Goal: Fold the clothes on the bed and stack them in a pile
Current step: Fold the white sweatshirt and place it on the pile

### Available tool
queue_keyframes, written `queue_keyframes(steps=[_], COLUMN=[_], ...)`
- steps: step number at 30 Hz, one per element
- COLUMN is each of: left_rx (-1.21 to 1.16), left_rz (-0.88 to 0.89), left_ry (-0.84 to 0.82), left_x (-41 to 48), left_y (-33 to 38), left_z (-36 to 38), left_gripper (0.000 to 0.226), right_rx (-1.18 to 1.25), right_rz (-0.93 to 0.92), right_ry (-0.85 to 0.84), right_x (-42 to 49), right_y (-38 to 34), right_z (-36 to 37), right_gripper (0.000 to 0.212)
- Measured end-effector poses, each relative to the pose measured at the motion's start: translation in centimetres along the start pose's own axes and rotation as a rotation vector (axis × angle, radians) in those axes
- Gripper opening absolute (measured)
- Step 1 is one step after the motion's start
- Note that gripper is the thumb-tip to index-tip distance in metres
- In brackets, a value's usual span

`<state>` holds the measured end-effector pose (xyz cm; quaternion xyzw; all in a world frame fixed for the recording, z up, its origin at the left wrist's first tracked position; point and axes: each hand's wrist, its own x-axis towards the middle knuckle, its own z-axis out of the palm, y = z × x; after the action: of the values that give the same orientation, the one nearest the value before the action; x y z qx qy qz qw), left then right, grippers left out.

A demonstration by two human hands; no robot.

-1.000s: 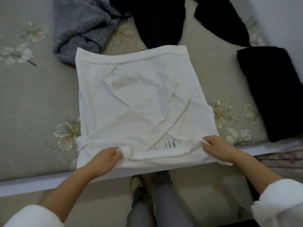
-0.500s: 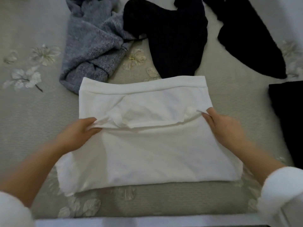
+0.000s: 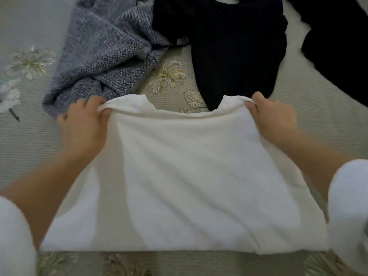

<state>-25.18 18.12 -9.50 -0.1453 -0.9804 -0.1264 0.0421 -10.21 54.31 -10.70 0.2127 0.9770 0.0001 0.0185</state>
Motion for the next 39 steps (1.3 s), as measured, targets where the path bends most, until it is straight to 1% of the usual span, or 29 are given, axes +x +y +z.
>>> queue_keyframes(steps=[1, 2, 4, 6, 7, 8, 9, 10, 12, 13, 16, 17, 19, 21, 23, 24, 27, 28, 29, 31, 34, 37, 39], left_rx=[-0.025, -0.031, -0.011, 0.002, 0.009, 0.015, 0.020, 0.024, 0.034, 0.031, -0.041, -0.081, -0.150, -0.194, -0.189, -0.184, -0.173, -0.172, -0.174, -0.171, -0.182, -0.275, -0.267], left_rz=[-0.061, -0.071, 0.044, 0.173, 0.196, 0.190, 0.155, 0.107, 0.029, 0.001, -0.085, -0.081, 0.026, 0.212, 0.388, 0.429, 0.424, 0.426, 0.433, 0.438, 0.419, 0.422, 0.411], left_ry=[0.010, 0.006, -0.047, -0.165, -0.238, -0.313, -0.373, -0.414, -0.429, -0.417, -0.378, -0.379, -0.408, -0.466, -0.494, -0.489, -0.462, -0.463, -0.473, -0.519, -0.582, -0.678, -0.719], left_x=[-1.0, -2.3, -6.0, -9.8, -11.3, -12.5, -13.3, -13.6, -13.3, -13.1, -13.1, -13.6, -15.6, -18.8, -21.9, -22.9, -23.4, -23.3, -23.3, -23.3, -22.9, -21.6, -20.7], left_y=[0.7, 1.4, 2.6, 3.3, 3.5, 3.6, 3.6, 3.7, 4.4, 5.0, 7.6, 8.7, 11.6, 14.9, 17.6, 18.4, 18.7, 18.5, 18.5, 18.7, 18.4, 17.8, 17.1], left_z=[1.0, 1.7, 2.8, 3.6, 4.0, 4.5, 5.1, 5.6, 6.3, 6.6, 6.9, 7.0, 6.9, 7.1, 7.5, 7.7, 8.4, 8.6, 8.7, 8.7, 8.3, 7.6, 6.7], left_gripper=[0.034, 0.042, 0.052, 0.056, 0.058, 0.059, 0.060, 0.060, 0.058, 0.058, 0.063, 0.064, 0.064, 0.065, 0.064, 0.063, 0.063, 0.063, 0.064, 0.064, 0.065, 0.065, 0.066], right_rx=[0.038, 0.088, 0.210, 0.265, 0.246, 0.200, 0.140, 0.096, 0.077, 0.082, 0.109, 0.120, 0.124, 0.109, 0.141, 0.194, 0.466, 0.585, 0.702, 0.831, 0.889, 0.997, 1.085], right_rz=[0.039, 0.076, 0.082, -0.036, -0.106, -0.162, -0.191, -0.178, -0.061, -0.015, 0.012, 0.016, 0.044, 0.106, 0.208, 0.269, 0.477, 0.554, 0.623, 0.697, 0.753, 0.791, 0.805], right_ry=[-0.006, -0.003, 0.056, 0.093, 0.061, -0.007, -0.092, -0.172, -0.281, -0.289, -0.240, -0.224, -0.215, -0.245, -0.265, -0.245, -0.141, -0.132, -0.144, -0.184, -0.290, -0.513, -0.649], right_x=[-0.2, -0.7, -2.9, -6.5, -8.3, -9.9, -11.0, -11.5, -11.2, -10.9, -10.7, -11.1, -12.4, -14.2, -16.1, -16.9, -18.5, -18.7, -18.6, -18.0, -16.5, -16.1, -16.7], right_y=[-0.4, -0.9, -1.9, -2.6, -2.8, -2.8, -2.4, -1.9, -0.9, -0.5, -0.2, -0.1, 0.9, 2.9, 5.1, 6.0, 7.4, 7.5, 7.3, 7.2, 7.5, 7.8, 7.7], right_z=[0.7, 1.4, 1.9, 2.1, 2.3, 2.7, 3.2, 3.8, 5.0, 5.4, 5.8, 5.7, 5.5, 5.3, 5.0, 4.9, 4.4, 4.1, 3.8, 3.3, 2.1, 0.5, -0.8], right_gripper=[0.022, 0.030, 0.042, 0.051, 0.054, 0.057, 0.059, 0.060, 0.057, 0.056, 0.054, 0.054, 0.054, 0.053, 0.056, 0.059, 0.071, 0.071, 0.065, 0.047, 0.045, 0.037, 0.036])
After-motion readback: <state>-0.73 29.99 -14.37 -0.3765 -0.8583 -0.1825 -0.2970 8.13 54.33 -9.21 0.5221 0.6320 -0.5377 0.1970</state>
